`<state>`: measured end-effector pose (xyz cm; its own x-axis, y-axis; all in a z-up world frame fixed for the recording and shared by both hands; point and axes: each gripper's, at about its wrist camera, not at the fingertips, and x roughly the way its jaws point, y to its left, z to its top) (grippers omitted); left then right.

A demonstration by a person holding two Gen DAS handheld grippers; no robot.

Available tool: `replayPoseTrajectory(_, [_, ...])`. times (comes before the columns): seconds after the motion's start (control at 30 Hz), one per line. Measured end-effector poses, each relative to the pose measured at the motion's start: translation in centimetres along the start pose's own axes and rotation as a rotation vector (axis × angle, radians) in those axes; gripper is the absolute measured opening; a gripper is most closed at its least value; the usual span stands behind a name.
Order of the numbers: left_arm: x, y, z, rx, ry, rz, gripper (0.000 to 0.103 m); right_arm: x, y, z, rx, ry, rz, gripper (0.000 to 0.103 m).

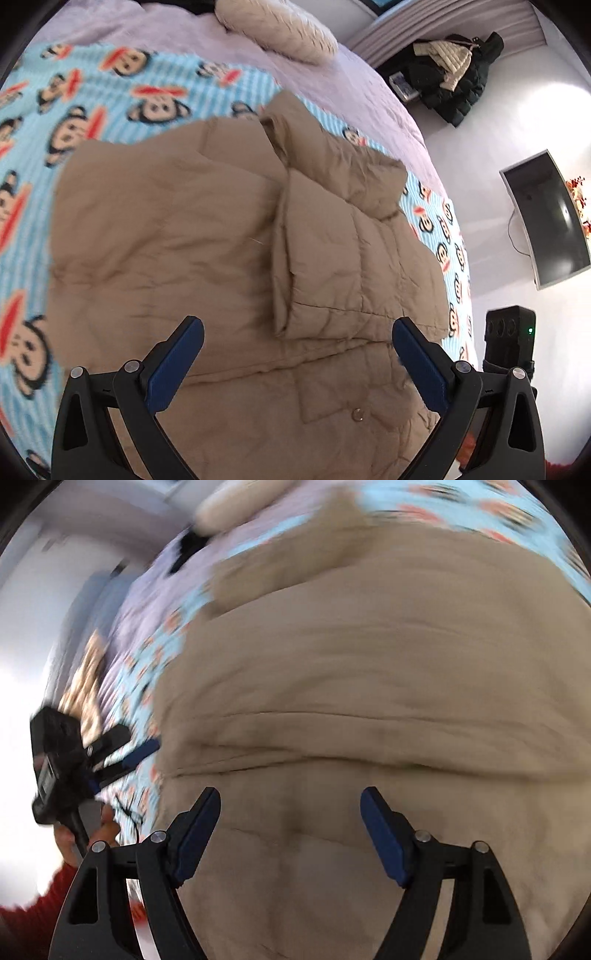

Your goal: Fold large clothes

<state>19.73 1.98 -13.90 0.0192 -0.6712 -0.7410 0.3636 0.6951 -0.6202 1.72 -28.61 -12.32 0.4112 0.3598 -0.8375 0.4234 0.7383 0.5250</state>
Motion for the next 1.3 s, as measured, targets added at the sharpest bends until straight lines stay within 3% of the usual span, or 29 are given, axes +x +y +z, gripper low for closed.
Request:
replayPoseTrajectory(0.1, [2.1, -0.6, 0.5, -0.006, 0.028, -0.019, 0.102, -3.4, -6.2, -0.7, 0.215, -0.083, 0.012, 0.081])
replayPoseTrajectory(0.2, [3.9, -1.7, 1.0, 0.014, 0.042, -0.014, 0.100, -5.8, -11.6, -1.5, 0.425, -0.195, 0.092, 0.081])
replayPoseTrajectory(0.27, [5.2, -2.6, 1.5, 0.030, 0.065, -0.021, 0.074, -6.5, -13.9, -1.7, 0.523, -0.245, 0.140, 0.079])
replayPoseTrajectory(0.3, [5.9, -2.9, 1.6, 0.035, 0.088, -0.021, 0.047, -6.7, -15.0, -1.8, 0.561, -0.268, 0.169, 0.066])
replayPoseTrajectory(0.33, [6.4, -3.3, 1.6, 0.044, 0.111, -0.010, 0.020, -6.7, -15.3, -1.5, 0.576, -0.279, 0.176, 0.037])
replayPoseTrajectory(0.37, [6.5, -3.5, 1.5, 0.052, 0.119, -0.010, 0.013, -6.7, -15.7, -1.3, 0.581, -0.279, 0.160, 0.018])
replayPoseTrajectory(0.4, [6.3, -3.9, 1.3, 0.064, 0.111, -0.005, 0.013, -6.6, -15.8, -0.9, 0.580, -0.275, 0.139, 0.006])
replayPoseTrajectory(0.53, [4.2, -3.9, -0.6, 0.125, 0.061, 0.075, 0.013, -6.1, -13.9, 0.4, 0.482, -0.286, 0.142, 0.006])
replayPoseTrajectory(0.63, [4.4, -1.3, -1.3, 0.067, 0.084, 0.116, 0.013, -5.2, -13.7, 0.8, 0.413, -0.254, 0.102, 0.006])
replayPoseTrajectory(0.77, [5.0, -0.4, -1.1, 0.055, 0.080, 0.121, 0.014, -3.4, -14.5, 0.4, 0.433, -0.234, 0.086, 0.006])
replayPoseTrajectory(0.87, [4.3, -1.2, -1.1, 0.086, 0.065, 0.165, 0.014, -3.6, -14.6, 0.1, 0.439, -0.236, 0.091, 0.006])
replayPoseTrajectory(1.0, [2.6, -1.3, -1.2, 0.091, 0.056, 0.225, 0.014, -4.5, -13.8, -0.1, 0.405, -0.187, 0.061, 0.010])
replayPoseTrajectory(1.07, [1.5, -0.8, -1.1, 0.087, 0.052, 0.261, 0.014, -4.8, -12.8, -0.4, 0.381, -0.147, 0.039, 0.025])
replayPoseTrajectory(1.1, [0.9, -0.6, -1.1, 0.085, 0.046, 0.290, 0.014, -5.1, -12.3, -0.7, 0.358, -0.128, 0.031, 0.042])
replayPoseTrajectory(1.13, [0.2, -0.5, -1.1, 0.084, 0.039, 0.315, 0.014, -5.4, -11.7, -0.9, 0.338, -0.120, 0.027, 0.051])
replayPoseTrajectory(1.2, [-0.9, -0.1, -1.0, 0.079, 0.022, 0.326, 0.014, -6.6, -10.6, -1.7, 0.278, -0.124, -0.005, 0.051])
replayPoseTrajectory(1.27, [-1.7, -0.2, -0.7, 0.082, 0.006, 0.318, 0.014, -8.6, -9.2, -2.1, 0.197, -0.199, -0.063, 0.048])
replayPoseTrajectory(1.3, [-2.0, -0.6, -0.4, 0.092, -0.005, 0.313, 0.014, -9.6, -8.8, -1.9, 0.169, -0.248, -0.096, 0.037])
